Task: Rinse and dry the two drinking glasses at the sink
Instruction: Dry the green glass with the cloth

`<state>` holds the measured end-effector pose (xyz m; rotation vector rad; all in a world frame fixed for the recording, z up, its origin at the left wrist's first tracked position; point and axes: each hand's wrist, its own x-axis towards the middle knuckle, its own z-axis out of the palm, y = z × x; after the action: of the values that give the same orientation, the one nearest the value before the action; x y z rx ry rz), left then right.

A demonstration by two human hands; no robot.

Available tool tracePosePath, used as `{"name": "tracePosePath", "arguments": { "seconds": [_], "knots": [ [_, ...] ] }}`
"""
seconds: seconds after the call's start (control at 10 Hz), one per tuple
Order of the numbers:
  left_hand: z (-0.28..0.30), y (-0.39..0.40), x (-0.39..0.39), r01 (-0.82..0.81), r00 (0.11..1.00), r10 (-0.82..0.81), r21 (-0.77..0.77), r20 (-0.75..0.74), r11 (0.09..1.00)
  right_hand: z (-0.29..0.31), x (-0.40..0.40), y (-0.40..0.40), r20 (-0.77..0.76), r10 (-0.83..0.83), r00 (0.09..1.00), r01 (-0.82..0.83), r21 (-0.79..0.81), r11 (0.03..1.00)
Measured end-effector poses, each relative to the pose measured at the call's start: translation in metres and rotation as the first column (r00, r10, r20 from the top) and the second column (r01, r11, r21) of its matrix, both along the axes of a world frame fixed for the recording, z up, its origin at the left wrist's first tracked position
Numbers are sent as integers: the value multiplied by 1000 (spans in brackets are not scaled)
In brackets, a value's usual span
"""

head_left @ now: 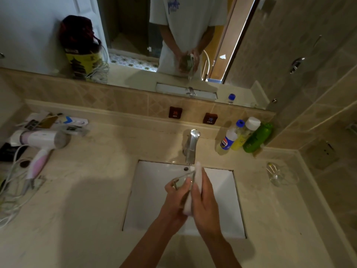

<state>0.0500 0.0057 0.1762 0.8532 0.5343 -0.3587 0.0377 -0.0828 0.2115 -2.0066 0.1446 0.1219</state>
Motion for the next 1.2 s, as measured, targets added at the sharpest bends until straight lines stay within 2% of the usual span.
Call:
{"name": "tracePosePath", "arguments": {
  "seconds": [0.1,0.2,0.3,0.4,0.5,0.6,0.7,0.8,0.9,1.0,1.2],
  "knots": [
    [-4,6,4,-18,999,21,76,-28,997,-21,-19,7,162,-6,987,3,15,1000],
    [-5,10,5,28,999,-30,87,18,996,-23,-23,10,150,-51,987,28,147,989],
    [-1,13,1,89,993,-93,55,77,995,-9,-12,5,77,-131,988,106,270,957],
    [7,17,0,181,974,-182,20,136,983,8,9,-5,-114,-166,980,194,329,924],
    [18,18,-4,256,955,-250,-13,161,967,22,29,-19,-216,-124,969,212,458,864],
    [26,17,-7,324,938,-316,-41,144,945,39,38,-29,-174,-16,985,94,452,887],
    [28,22,-5,345,932,-335,-55,135,937,58,39,-25,-171,115,979,-46,367,929],
    [27,30,-2,345,929,-328,-78,172,935,56,32,-24,-60,204,977,-189,191,963],
    [28,34,-1,361,919,-346,-51,189,931,51,21,-29,84,209,974,-220,158,962],
    [30,41,1,332,934,-319,-65,161,941,47,12,-39,175,372,911,-387,61,920],
    [39,49,3,472,874,-477,73,93,879,60,8,-59,-111,564,818,-572,-58,818]
  ]
}}
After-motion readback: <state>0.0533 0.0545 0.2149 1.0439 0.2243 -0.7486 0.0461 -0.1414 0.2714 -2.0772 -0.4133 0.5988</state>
